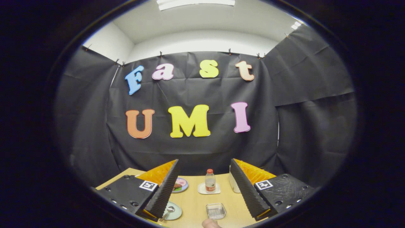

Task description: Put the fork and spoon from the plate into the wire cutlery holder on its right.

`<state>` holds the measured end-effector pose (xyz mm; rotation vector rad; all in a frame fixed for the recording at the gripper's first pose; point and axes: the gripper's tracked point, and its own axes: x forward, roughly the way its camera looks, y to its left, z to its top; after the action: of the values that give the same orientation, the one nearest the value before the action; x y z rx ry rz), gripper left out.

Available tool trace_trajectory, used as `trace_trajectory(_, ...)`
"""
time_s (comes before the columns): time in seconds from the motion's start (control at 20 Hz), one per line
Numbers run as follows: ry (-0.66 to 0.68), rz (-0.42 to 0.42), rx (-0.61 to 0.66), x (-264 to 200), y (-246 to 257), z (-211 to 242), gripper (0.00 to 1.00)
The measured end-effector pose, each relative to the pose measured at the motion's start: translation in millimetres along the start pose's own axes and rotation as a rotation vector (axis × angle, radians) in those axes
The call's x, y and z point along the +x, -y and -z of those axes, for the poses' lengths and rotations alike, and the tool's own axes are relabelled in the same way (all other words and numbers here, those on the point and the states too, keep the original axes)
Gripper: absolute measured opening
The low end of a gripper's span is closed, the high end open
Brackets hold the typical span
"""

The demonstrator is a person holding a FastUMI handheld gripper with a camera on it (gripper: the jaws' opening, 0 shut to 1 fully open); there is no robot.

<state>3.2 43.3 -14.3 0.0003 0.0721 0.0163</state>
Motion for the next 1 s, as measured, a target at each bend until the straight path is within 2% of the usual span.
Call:
trace_trajectory(0.2,-0.003,-0.001,-0.012,-2.4,-17.6,6.1,0.96)
trace_trajectory(0.3,-0.004,0.043,-0.028,-1.3,-14.0,12.6,0.96)
trace_trajectory(0.4,-0.028,0.049,-0.032,1.3,-24.3,28.1,0.96)
trace_trajectory(0.7,-0.206,0.024,-0.059,18.3,-63.1,120.6,0.96)
trace_trajectory(1.0,-0.459,-0.016,-0.069,26.7,-104.2,243.6,0.96)
